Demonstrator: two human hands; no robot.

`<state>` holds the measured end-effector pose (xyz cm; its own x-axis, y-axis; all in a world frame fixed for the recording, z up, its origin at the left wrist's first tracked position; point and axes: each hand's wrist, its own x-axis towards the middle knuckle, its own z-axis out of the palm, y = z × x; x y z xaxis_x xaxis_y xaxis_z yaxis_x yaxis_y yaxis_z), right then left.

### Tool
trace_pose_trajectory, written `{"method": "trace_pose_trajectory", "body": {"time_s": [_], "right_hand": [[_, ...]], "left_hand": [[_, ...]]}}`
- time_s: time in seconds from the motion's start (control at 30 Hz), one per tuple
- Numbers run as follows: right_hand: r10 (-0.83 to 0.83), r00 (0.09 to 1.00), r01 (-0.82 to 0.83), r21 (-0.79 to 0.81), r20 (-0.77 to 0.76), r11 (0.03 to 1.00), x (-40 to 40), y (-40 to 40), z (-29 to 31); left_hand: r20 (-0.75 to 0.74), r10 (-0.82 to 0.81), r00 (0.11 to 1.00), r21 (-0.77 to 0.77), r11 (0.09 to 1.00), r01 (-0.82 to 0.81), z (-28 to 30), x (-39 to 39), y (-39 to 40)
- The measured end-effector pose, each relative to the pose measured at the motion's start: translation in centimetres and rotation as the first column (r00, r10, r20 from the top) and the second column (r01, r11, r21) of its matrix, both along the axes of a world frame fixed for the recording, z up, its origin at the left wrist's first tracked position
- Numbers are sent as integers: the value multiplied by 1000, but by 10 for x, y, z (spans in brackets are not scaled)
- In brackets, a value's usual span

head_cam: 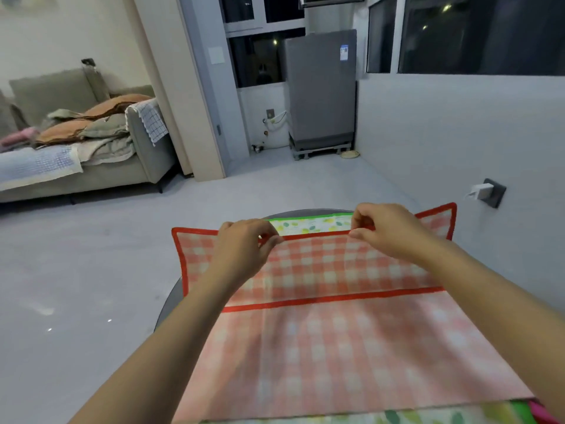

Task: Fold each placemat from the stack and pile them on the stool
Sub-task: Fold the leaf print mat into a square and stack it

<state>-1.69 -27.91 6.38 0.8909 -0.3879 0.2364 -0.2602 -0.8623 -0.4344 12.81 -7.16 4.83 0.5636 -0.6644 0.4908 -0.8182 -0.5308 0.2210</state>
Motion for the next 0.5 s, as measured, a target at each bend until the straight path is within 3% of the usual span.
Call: {"method": "trace_pose_trajectory", "body": {"time_s": [0.2,0.5], "right_hand": [[100,979,-107,-33,-177,994,-76,41,7],[148,909,-175,-34,-390,984,-124,76,-65]], "left_hand": [[-65,-136,989,51,989,139,-1,-75,58],[-195,-179,964,244,944,224,-66,-124,91]]}}
